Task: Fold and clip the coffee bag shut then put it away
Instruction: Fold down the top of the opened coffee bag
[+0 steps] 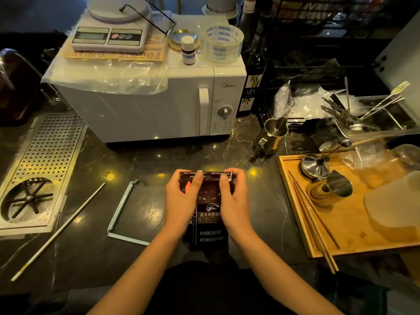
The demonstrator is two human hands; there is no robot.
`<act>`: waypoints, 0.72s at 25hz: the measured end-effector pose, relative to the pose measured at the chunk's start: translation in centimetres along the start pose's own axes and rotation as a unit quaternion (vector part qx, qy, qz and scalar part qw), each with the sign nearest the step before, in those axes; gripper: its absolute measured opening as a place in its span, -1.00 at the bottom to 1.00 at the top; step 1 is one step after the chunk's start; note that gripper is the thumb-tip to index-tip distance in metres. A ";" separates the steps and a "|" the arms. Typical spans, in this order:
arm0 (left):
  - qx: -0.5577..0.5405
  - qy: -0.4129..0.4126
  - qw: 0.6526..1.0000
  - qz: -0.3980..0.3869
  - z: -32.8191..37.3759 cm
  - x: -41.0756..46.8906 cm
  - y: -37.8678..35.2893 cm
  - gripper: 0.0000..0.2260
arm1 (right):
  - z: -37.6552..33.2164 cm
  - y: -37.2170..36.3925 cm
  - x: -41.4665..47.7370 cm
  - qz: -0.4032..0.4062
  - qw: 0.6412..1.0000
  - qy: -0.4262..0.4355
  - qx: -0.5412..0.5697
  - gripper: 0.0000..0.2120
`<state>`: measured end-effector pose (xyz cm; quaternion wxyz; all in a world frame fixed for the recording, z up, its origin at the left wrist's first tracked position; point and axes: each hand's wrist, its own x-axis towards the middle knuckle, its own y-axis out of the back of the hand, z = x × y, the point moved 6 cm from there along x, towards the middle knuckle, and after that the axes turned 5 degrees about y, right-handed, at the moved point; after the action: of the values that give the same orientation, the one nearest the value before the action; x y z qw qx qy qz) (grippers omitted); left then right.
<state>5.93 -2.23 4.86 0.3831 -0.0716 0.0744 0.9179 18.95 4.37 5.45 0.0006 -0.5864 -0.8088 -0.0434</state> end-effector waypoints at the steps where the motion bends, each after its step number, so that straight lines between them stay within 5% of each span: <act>1: 0.022 -0.009 1.000 0.019 -0.1 0.0 -0.1 -0.79 | 0.0 -0.2 -0.1 0.017 1.000 0.003 -0.011 -0.94; 8: 0.042 -0.040 0.997 0.055 -0.4 0.9 -0.2 -0.80 | 0.4 -0.6 0.9 0.114 0.985 0.007 -0.132 -0.78; 18: 0.000 -0.085 0.994 0.063 0.2 1.1 -0.6 -0.88 | 0.1 -0.9 1.4 0.143 0.962 0.036 -0.230 -0.74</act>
<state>5.52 -0.99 4.83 0.3290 0.0116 0.0463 0.9431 17.67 5.45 5.36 -0.0993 -0.6786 -0.6838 -0.2491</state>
